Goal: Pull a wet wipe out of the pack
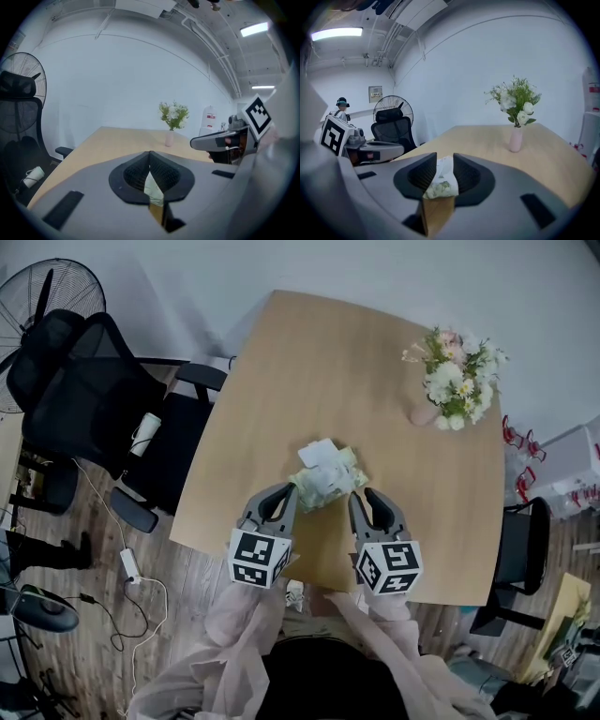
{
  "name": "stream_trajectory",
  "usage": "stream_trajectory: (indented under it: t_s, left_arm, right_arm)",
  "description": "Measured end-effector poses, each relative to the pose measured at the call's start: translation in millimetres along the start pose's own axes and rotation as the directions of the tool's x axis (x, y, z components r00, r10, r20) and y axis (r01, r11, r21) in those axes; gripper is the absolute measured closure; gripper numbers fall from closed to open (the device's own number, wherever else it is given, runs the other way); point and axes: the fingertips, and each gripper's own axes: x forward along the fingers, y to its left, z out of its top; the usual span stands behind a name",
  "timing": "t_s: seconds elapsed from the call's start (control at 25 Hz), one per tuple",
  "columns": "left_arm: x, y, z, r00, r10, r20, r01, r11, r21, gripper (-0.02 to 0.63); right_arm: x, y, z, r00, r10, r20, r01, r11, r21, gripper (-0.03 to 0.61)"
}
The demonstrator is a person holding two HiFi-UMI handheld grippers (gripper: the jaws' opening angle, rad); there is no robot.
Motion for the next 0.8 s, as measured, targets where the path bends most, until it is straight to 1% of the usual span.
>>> stream_trajectory:
  t_s: [0.28,0.36,0.8]
  left_arm:
    - [22,1,-12,0.999,0.001,-0.044,-0.001,1.000,-0.011,0.603]
    - [28,3,-14,0.999,0.004,-0.054,-0.004,1.000,-0.007,0.603]
    - [51,16,-27,0.995,0.029,-0.098,-0.033,0.999,-0.040,0.603]
  right_arm:
    - [21,-13,-16,0.998,0.028,-0.061,-0.027,1.000,0.014,0.445]
    - [27,-16,-22,0.996,0.038,-0.082,-0.037,0.999,0.016,0.428]
    - [56,-26,-37,0.986,0.082,-0.143,-0.078,0.996,0.033,0.426]
